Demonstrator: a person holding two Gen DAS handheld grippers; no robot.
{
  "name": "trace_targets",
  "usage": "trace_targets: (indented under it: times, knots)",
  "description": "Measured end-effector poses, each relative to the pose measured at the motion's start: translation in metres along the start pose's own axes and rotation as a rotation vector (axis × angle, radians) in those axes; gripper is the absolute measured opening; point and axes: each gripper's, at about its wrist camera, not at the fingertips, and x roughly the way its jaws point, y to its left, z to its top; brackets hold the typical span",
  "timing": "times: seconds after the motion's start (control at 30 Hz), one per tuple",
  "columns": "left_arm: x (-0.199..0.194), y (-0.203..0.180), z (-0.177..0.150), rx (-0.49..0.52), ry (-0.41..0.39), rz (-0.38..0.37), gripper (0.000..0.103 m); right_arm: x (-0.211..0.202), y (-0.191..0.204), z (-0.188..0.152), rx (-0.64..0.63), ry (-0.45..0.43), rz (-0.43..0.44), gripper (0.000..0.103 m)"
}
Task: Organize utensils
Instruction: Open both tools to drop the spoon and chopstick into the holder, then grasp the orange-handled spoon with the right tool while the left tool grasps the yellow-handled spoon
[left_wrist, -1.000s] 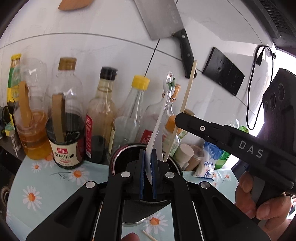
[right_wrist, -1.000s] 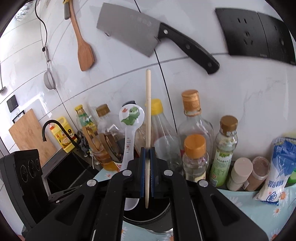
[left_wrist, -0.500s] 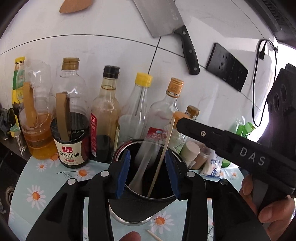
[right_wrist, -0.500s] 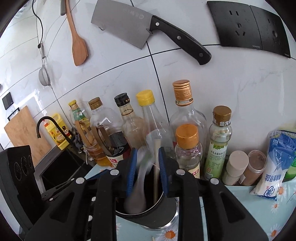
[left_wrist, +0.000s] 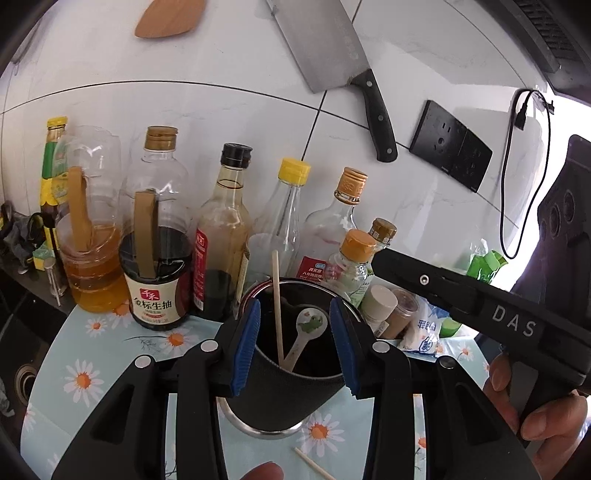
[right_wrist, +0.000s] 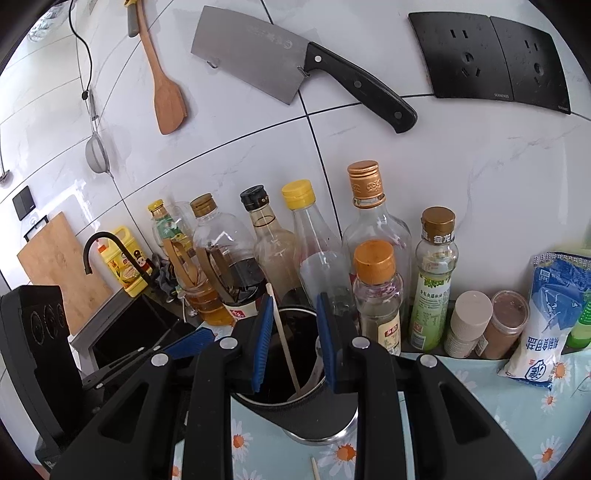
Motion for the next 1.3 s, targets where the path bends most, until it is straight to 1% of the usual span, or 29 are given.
trace_targets:
  times: [0.1, 0.3, 0.37, 0.47, 0.63, 0.73, 0.87, 0.9, 0.97, 1.1, 1.2, 1.3]
  knots:
    - [-0.01, -0.001, 0.0, -0.004, -0.001, 0.003, 0.038, -0.008, 0.002, -0.002, -0.01, 0.007, 0.004, 0.026]
    - [-0.036, -0.002, -0.002, -0.017, 0.029, 0.003, 0.038, -0.027, 0.008, -0.004, -0.058, 0.04, 0.008, 0.026]
    - [-0.046, -0.001, -0.007, -0.034, 0.048, 0.006, 0.038, -0.032, 0.009, -0.006, -0.072, 0.071, 0.013, 0.026]
    - [-0.055, 0.001, -0.018, -0.06, 0.084, 0.016, 0.038, -0.035, 0.007, -0.013, -0.085, 0.149, 0.017, 0.026]
    - [-0.066, 0.006, -0.042, -0.101, 0.149, 0.044, 0.038, -0.034, 0.002, -0.032, -0.11, 0.253, 0.019, 0.026]
    - [-0.073, 0.011, -0.057, -0.136, 0.183, 0.07, 0.038, -0.029, 0.005, -0.048, -0.167, 0.307, 0.023, 0.026]
    - [-0.08, 0.021, -0.079, -0.207, 0.233, 0.099, 0.038, -0.017, 0.015, -0.071, -0.248, 0.39, 0.057, 0.026]
    - [-0.082, 0.023, -0.083, -0.219, 0.241, 0.105, 0.038, -0.013, 0.02, -0.079, -0.289, 0.421, 0.077, 0.026]
    - [-0.086, 0.028, -0.094, -0.245, 0.261, 0.127, 0.038, -0.009, 0.028, -0.091, -0.354, 0.457, 0.096, 0.026]
    - [-0.092, 0.037, -0.115, -0.313, 0.301, 0.158, 0.038, 0.003, 0.051, -0.123, -0.53, 0.557, 0.182, 0.026]
    - [-0.096, 0.042, -0.132, -0.371, 0.33, 0.181, 0.038, 0.013, 0.063, -0.145, -0.631, 0.627, 0.238, 0.026]
    - [-0.098, 0.045, -0.15, -0.428, 0.364, 0.212, 0.038, 0.025, 0.07, -0.162, -0.704, 0.701, 0.284, 0.026]
